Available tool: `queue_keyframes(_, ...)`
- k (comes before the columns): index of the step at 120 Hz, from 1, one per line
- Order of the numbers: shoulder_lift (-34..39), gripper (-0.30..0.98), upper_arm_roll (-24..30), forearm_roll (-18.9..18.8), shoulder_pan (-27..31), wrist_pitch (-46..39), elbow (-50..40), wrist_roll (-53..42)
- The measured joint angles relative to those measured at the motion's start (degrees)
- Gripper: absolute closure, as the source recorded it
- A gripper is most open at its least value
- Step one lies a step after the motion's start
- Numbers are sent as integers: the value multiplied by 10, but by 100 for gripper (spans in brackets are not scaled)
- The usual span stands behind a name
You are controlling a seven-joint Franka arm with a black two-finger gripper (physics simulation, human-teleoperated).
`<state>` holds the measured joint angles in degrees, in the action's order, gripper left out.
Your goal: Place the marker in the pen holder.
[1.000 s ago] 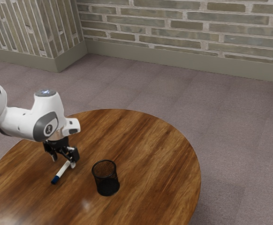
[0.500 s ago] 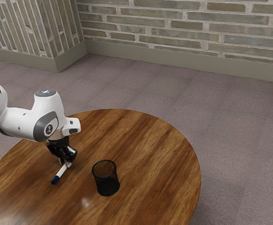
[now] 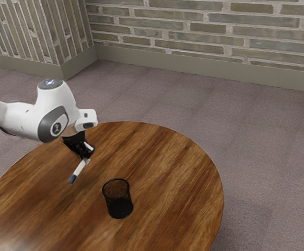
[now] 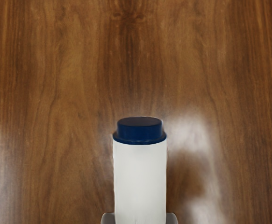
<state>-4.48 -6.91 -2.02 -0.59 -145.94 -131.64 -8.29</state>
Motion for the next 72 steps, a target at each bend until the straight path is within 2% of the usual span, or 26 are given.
queue_keyframes(11, 32, 73, 53, 9, 0, -17, 16, 3)
queue_keyframes(28, 83, 74, 100, 24, -32, -56, 13, 8)
queue_keyframes(39, 107, 74, 129, 49, -13, -100, -18, 11)
queue_keyframes(72, 152, 75, 171, 93, -4, -232, -113, 7)
